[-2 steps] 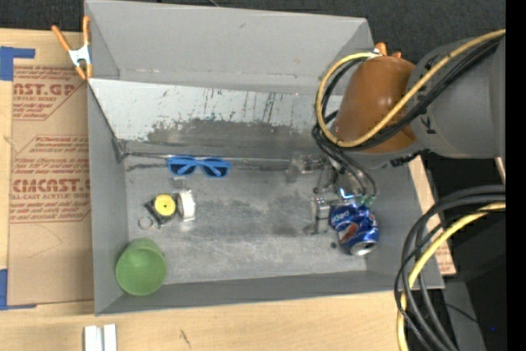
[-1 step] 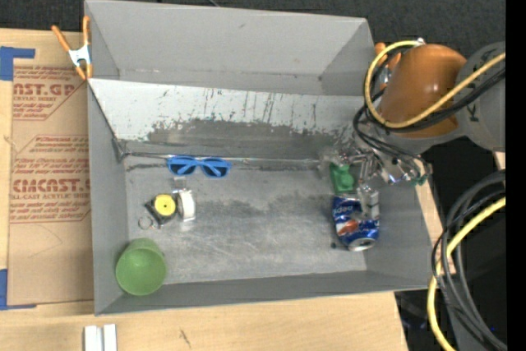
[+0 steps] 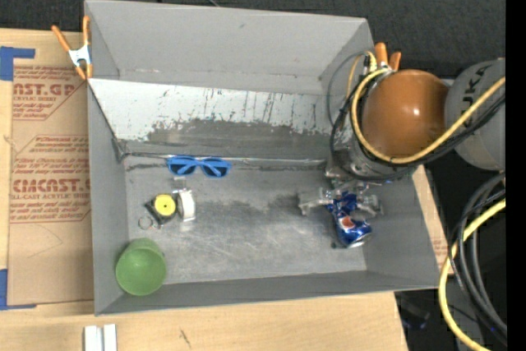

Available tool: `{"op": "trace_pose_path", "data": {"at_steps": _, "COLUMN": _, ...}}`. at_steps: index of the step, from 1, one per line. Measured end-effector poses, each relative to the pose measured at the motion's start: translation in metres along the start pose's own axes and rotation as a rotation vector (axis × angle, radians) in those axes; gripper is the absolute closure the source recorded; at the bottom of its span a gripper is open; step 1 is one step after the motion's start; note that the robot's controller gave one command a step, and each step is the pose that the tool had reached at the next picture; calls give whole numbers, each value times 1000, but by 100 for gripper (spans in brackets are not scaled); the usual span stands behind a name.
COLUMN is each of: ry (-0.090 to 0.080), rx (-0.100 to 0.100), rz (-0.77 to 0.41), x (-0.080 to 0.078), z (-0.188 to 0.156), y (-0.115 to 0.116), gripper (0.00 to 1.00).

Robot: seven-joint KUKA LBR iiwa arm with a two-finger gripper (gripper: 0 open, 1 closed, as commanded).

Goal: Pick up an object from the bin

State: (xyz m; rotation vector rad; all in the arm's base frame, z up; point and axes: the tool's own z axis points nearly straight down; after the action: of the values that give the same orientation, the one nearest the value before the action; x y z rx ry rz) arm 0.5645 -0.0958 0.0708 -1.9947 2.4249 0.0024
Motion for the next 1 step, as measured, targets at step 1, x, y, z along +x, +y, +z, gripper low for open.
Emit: {"op": "trace_pose_path", "data": {"at_steps": 1, "ry": 0, "rx": -1, "rz": -306, "x": -34, "z": 0, "y": -24, "gripper": 0}}
